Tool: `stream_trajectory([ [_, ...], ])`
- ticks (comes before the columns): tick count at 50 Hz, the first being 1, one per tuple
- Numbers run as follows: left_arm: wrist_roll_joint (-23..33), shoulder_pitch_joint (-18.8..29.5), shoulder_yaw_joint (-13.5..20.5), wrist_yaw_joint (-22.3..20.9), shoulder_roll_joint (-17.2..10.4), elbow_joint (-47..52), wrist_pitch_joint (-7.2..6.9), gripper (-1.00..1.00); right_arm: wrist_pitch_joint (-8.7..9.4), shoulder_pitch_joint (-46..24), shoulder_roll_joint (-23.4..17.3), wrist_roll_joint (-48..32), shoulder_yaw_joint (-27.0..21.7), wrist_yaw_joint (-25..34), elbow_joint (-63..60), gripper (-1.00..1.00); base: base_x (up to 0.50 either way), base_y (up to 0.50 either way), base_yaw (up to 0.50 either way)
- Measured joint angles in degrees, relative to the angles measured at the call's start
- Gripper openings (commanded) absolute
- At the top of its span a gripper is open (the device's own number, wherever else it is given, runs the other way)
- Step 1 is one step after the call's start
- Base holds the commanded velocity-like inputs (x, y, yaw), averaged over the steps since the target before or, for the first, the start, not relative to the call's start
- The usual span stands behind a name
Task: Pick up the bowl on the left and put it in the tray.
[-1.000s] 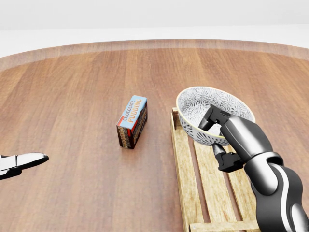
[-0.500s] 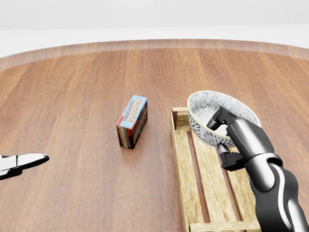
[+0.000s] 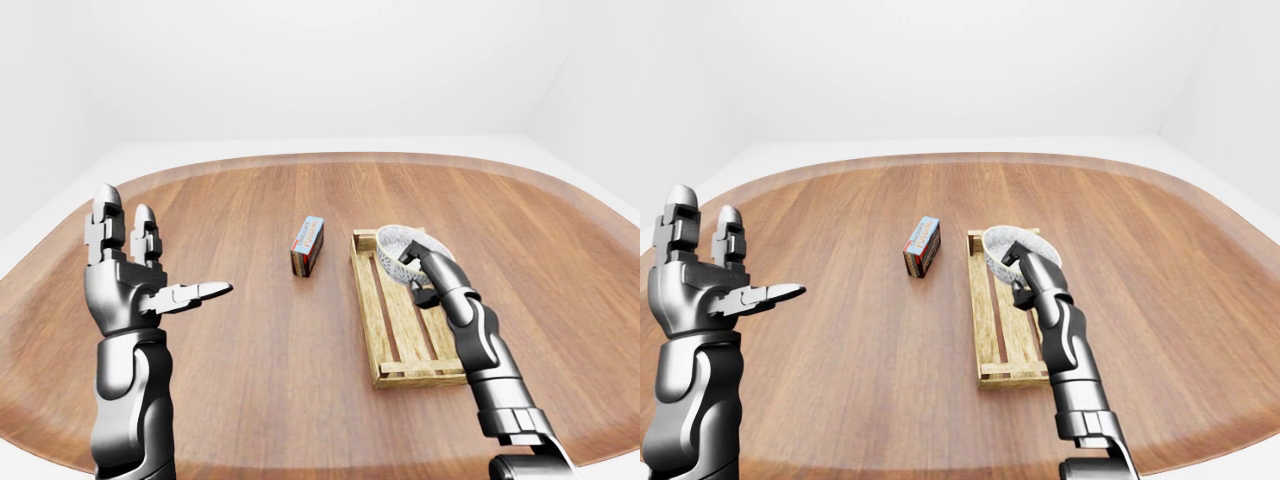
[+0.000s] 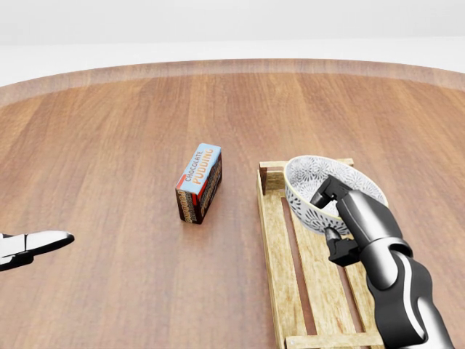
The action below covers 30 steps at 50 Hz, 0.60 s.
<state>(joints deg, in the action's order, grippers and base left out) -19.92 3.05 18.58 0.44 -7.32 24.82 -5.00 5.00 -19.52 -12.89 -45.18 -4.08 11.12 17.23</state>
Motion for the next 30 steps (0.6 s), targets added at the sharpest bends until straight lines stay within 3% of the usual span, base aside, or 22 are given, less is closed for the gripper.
stream_trajectory([
  [30, -0.22, 0.09, 0.14, 0.00, -0.09, 0.02, 0.00, 1.00, 0.00, -3.92, 0.34, -1.75, 2.15, -7.39, 14.12, -1.00, 0.00, 0.00, 0.00],
])
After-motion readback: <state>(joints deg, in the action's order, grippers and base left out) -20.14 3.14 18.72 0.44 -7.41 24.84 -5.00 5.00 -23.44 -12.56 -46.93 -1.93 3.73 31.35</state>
